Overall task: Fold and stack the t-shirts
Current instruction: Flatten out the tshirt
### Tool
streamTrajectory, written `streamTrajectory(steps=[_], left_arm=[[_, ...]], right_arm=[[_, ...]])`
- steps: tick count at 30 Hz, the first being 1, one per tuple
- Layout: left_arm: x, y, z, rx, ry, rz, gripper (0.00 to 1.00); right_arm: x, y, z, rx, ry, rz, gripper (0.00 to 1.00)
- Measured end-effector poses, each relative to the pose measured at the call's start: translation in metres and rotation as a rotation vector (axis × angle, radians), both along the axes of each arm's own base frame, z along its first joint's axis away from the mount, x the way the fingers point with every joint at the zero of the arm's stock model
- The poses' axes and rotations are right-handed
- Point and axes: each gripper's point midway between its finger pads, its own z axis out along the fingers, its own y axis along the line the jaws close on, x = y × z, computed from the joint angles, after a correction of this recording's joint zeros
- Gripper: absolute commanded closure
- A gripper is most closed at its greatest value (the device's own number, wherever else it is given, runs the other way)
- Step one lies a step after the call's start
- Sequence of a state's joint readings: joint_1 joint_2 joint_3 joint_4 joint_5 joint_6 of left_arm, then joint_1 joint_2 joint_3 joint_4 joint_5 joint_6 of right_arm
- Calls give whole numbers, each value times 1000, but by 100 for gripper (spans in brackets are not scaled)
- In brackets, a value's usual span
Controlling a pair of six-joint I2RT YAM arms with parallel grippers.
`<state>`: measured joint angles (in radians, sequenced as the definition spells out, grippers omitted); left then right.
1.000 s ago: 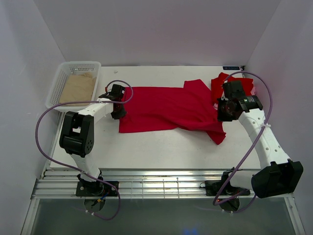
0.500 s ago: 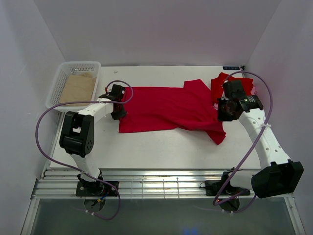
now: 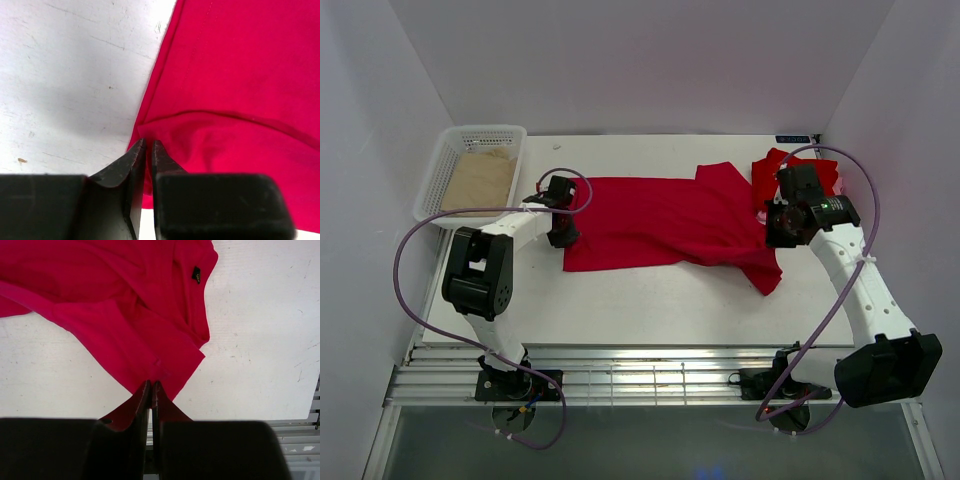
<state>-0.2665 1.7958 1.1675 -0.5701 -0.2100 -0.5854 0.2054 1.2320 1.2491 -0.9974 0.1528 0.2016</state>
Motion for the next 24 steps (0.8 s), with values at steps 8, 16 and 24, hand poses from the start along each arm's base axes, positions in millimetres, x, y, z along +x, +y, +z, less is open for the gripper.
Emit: streamTrajectory(steps=[8,16,24], left_arm=[[-4,-1,-3,-7,2,-12,100],[19,6,96,1,-268,-27,100],[118,-7,247,-27,-621,-7,100]], right_arm=[[-1,0,3,4,-11,0,92],[19,7,33,27,-84,17,92],[164,28,119,38,-291,31,92]])
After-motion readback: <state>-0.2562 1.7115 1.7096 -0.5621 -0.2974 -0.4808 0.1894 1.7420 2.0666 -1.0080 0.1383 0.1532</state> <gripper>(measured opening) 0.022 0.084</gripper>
